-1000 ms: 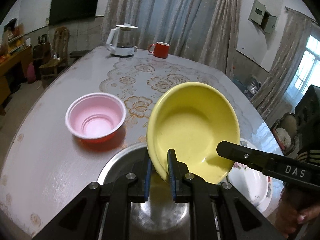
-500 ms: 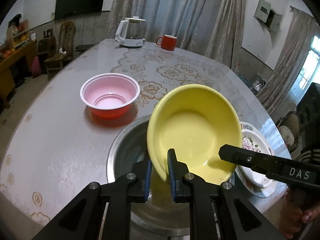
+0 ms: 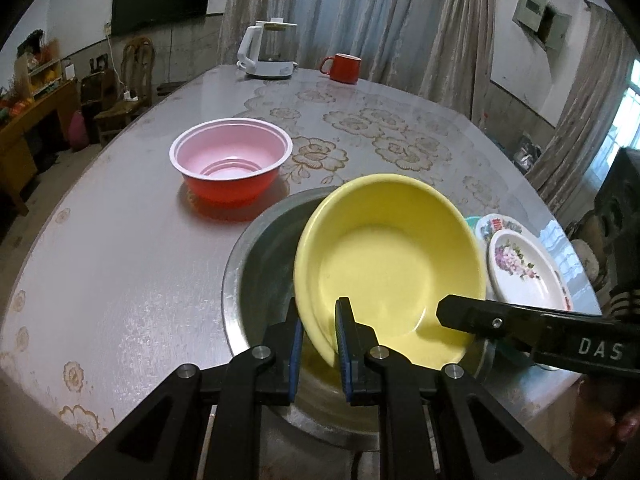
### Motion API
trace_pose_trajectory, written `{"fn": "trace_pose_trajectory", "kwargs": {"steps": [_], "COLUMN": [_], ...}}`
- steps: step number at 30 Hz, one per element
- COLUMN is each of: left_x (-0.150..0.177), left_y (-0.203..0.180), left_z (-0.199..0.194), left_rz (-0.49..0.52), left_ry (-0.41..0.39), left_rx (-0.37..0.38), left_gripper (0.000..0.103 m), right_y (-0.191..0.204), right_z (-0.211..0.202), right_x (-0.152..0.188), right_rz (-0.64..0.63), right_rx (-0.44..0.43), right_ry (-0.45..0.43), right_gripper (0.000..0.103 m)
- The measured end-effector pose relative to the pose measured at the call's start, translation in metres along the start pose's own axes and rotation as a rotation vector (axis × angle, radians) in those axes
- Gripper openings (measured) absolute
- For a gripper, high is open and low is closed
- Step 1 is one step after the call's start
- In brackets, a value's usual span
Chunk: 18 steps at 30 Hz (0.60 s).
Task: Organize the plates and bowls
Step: 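Lift the yellow bowl with both grippers and carry it over the steel bowl, then lower the yellow bowl into the steel bowl and open both grippers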
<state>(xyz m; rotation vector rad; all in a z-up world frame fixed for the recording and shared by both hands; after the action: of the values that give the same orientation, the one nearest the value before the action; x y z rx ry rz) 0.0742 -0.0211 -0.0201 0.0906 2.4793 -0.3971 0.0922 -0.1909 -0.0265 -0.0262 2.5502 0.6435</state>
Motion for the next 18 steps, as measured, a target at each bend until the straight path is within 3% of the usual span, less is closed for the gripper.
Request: {"fn": "trace_pose_trajectory", "kwargs": {"steps": [6,10,18], "left_x": [0.001,0.003,0.004], "left_y": [0.003,0.003,0.001], "left_z": [0.003,0.005,0.004], "left_rz": [-0.001,0.006,0.016], "left_ry": [0.003,0.010,0.011], "left_rx": [-0.016,-0.013,-0.022], "left_gripper": [0.016,0.018,0.021], "right_y": [0.013,0.014,0.016], "right_z": [0.002,0.005,0.005], "right_x": [-0.003,-0.005,-0.010], "right_rz": [-0.054,-0.030,-0.020], "right_rx": [0.049,0.048,0.106], "right_ry": [0.012,0.037,0.055], "right_gripper": [0.024,0.035,0.041]}}
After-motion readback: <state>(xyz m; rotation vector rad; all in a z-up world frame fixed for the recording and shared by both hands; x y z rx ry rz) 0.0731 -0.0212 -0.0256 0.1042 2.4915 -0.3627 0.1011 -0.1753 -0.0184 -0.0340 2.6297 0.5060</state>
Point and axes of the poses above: each gripper's, at about its wrist camera, not at the fingertips, and z roughly the way its jaws point, y to its left, x to its underside, the point moved 1 cm from there along z, roughly the way its jaws point, and after that the axes turned 8 degrees about -z, right-handed, at the moved point
